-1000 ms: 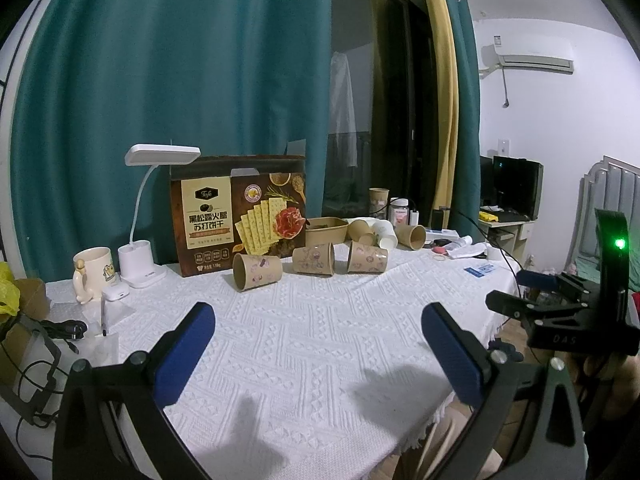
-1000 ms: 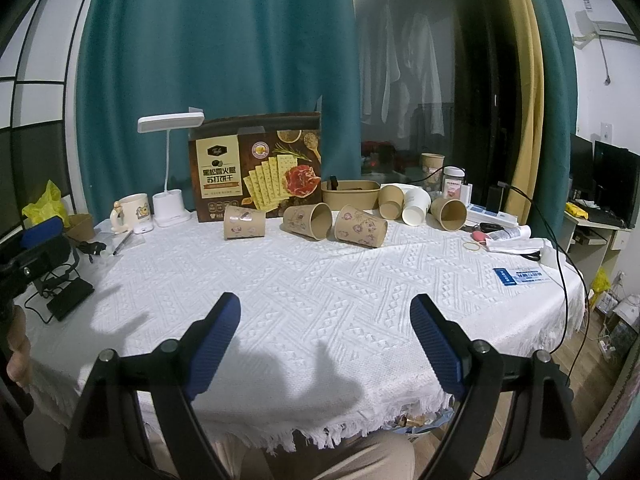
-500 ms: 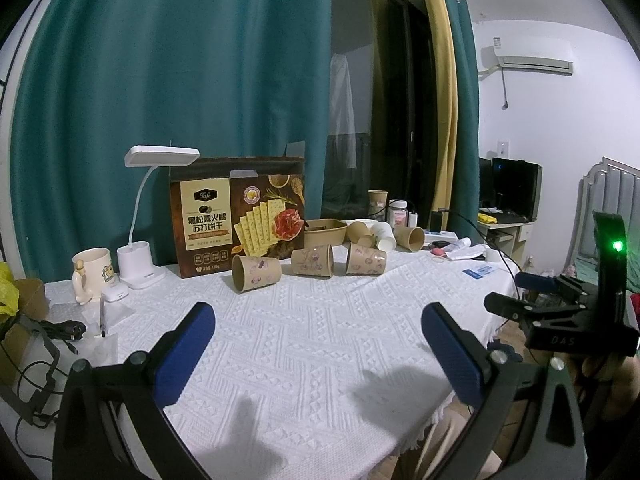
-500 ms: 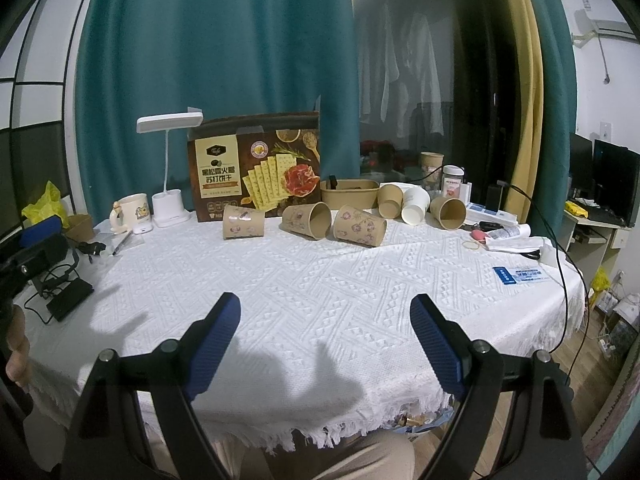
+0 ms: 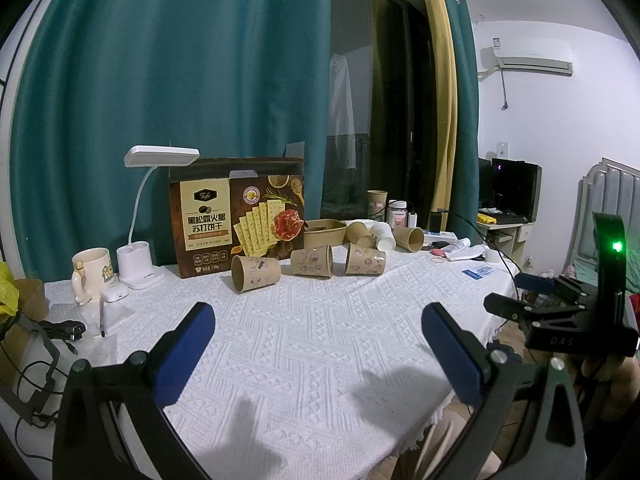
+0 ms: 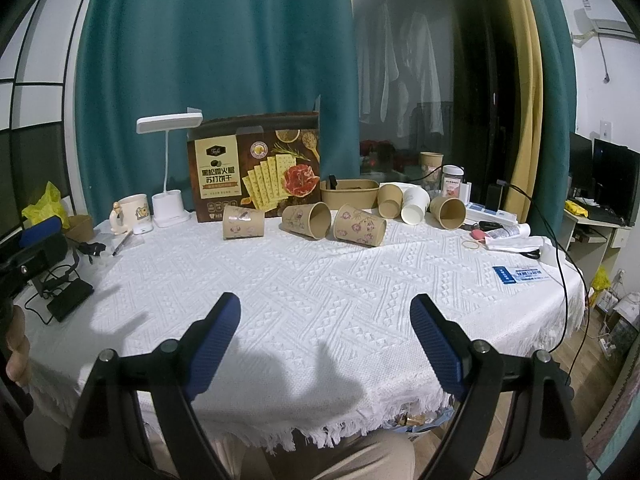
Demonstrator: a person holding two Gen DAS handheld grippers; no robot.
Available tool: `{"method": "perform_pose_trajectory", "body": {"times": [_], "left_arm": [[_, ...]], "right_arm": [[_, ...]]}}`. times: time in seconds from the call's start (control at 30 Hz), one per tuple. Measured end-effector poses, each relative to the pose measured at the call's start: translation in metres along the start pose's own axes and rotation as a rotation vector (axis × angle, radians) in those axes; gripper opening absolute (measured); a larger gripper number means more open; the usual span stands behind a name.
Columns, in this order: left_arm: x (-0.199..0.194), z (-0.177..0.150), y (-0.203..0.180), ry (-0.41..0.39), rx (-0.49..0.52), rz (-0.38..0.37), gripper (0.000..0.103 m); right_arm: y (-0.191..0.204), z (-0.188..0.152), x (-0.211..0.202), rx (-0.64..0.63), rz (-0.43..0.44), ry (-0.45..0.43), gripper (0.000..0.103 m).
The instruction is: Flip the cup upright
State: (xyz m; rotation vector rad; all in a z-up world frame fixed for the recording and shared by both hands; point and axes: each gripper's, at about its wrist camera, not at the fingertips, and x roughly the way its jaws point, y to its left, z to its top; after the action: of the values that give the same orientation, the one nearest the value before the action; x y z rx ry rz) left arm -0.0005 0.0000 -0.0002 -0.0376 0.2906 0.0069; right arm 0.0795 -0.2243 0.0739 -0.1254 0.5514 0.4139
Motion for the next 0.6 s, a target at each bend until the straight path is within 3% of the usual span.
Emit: {"method": "perform_pose_trajectory", "body": {"times": [0.6], "left_arm": [[-0.0022, 0.0052, 0.0006, -0.002, 0.0, 0.0, 0.103]], "right_arm": [[0.0002, 0.0029, -0.0011, 0.001, 0.001, 0.001, 0.085]]}}
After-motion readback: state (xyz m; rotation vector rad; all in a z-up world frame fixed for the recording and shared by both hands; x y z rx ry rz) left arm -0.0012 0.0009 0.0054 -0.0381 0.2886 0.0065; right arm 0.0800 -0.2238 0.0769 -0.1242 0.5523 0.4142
